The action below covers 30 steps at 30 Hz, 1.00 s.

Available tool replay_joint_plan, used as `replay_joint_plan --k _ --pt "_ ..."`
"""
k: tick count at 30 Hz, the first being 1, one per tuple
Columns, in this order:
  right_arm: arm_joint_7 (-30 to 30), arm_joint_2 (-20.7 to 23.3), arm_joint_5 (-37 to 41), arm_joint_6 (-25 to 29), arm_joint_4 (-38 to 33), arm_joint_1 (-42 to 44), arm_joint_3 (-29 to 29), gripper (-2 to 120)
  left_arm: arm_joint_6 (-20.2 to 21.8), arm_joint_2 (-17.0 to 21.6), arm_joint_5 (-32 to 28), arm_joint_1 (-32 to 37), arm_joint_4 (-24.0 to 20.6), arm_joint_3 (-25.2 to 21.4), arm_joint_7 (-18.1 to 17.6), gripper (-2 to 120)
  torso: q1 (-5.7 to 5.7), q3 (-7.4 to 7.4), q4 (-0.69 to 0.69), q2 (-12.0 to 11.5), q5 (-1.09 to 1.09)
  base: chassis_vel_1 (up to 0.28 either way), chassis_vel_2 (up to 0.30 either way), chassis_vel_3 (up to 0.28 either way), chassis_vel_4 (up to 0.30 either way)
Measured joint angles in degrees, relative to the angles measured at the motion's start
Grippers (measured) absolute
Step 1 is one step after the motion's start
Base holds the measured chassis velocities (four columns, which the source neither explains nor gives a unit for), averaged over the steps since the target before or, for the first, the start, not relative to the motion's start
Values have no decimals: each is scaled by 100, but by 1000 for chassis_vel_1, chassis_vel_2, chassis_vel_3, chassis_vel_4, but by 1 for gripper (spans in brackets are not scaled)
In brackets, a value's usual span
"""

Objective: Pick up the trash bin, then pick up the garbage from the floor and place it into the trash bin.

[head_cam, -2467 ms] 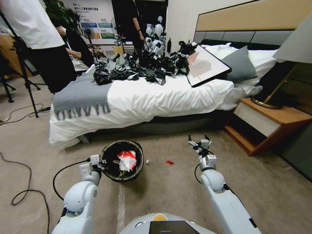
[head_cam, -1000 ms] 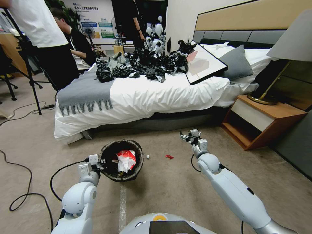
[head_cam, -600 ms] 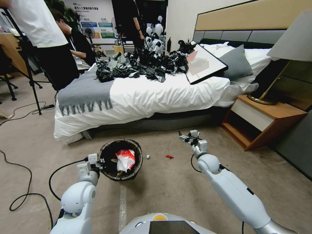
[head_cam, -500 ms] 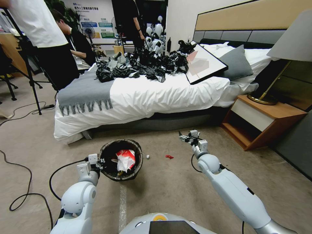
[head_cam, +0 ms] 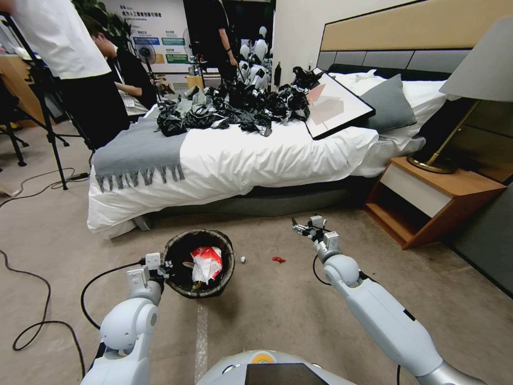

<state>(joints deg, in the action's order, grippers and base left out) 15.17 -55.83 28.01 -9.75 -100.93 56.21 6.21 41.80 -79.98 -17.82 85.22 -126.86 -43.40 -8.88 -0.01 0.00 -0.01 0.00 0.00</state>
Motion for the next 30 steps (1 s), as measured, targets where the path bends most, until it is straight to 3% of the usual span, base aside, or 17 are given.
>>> replay_joint_plan --k 24,30 --pt "-22 -48 -327 -3 89 20 -102 100 -16 -17 10 -20 70 -21 8 0 1 0 0 0 0 -78 76 77 -70" --pt "306 76 -34 -527 292 -373 -662 100 -23 -39 36 -8 78 -17 8 0 1 -1 0 0 0 0 0 0 0"
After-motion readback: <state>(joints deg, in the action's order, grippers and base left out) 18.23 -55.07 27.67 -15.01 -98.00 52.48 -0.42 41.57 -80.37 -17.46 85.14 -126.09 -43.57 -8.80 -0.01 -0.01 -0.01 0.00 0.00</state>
